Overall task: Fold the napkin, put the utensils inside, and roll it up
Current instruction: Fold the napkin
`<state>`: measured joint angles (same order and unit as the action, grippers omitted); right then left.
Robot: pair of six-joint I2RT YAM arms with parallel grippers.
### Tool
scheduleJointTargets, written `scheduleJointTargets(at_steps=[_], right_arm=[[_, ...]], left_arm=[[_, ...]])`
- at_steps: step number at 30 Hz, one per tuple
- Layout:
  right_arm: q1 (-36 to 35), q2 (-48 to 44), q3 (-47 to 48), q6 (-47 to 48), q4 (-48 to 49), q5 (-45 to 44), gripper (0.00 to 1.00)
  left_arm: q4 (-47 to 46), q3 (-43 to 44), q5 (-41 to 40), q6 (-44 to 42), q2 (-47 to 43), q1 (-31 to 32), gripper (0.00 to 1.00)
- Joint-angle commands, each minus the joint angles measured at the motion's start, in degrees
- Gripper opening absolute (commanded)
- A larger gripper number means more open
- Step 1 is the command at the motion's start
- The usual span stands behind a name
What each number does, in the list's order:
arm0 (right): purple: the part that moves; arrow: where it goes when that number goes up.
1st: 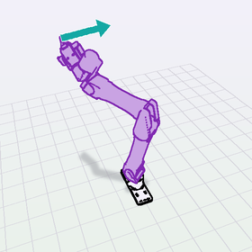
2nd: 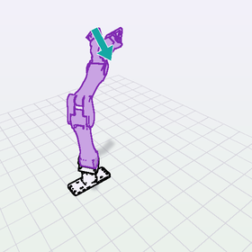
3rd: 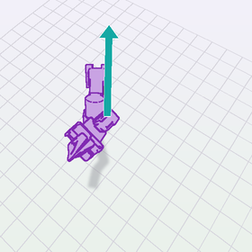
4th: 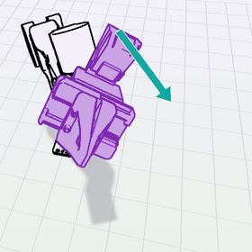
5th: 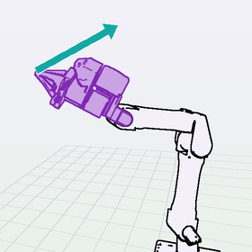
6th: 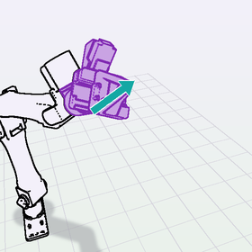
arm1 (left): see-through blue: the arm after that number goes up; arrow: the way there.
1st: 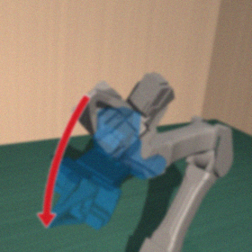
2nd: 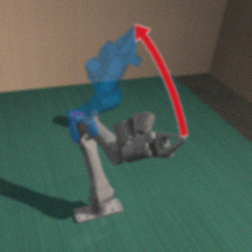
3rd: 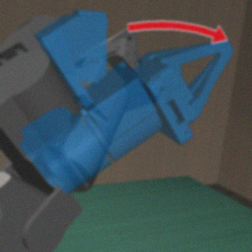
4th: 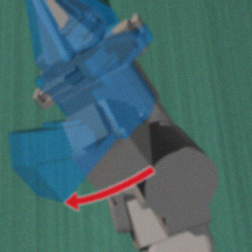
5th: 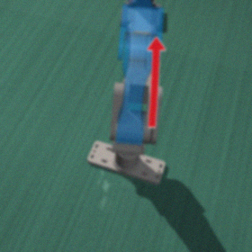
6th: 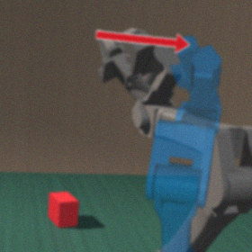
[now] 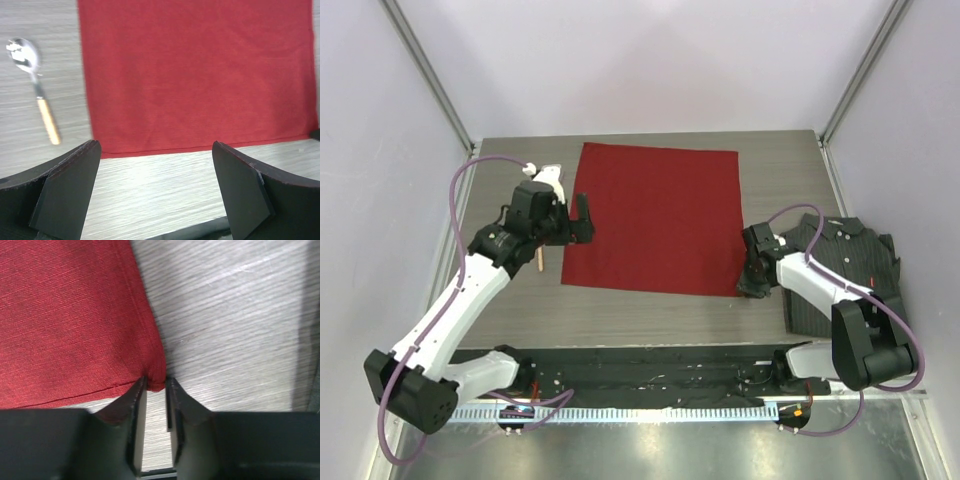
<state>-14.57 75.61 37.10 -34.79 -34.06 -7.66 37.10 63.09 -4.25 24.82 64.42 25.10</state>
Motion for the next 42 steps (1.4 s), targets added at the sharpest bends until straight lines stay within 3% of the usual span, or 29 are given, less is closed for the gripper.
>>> scheduleJointTargets(at_steps=[1, 7, 22, 34, 42], right_arm=[[-0.3, 2.0, -0.4, -1.3, 0.9, -1.5, 0.20], [-0.3, -1.8, 1.9, -1.0, -2.1, -2.6, 0.01], [-0.4, -14.9, 10.7, -4.6, -18.8, -2.7, 0.01], [-0.4, -19.6, 18.2, -6.6, -34.7, -9.4, 0.01], [-0.4, -22.9, 19.5, -8.0, -37.2, -9.2, 0.01]], left_arm=[[2.2, -0.8, -4.7, -6.0, -2.5, 0.1, 1.00], [0.5, -3.0, -7.0, -6.2, -3.8, 0.1, 1.00], [-0.2, -4.8, -7.2, -5.1, -5.9, 0.1, 1.00], [-1.0, -5.4, -4.4, -4.3, -9.1, 0.1, 1.00], [-1.2, -6.0, -2.6, -3.8, -10.0, 0.1, 1.00]])
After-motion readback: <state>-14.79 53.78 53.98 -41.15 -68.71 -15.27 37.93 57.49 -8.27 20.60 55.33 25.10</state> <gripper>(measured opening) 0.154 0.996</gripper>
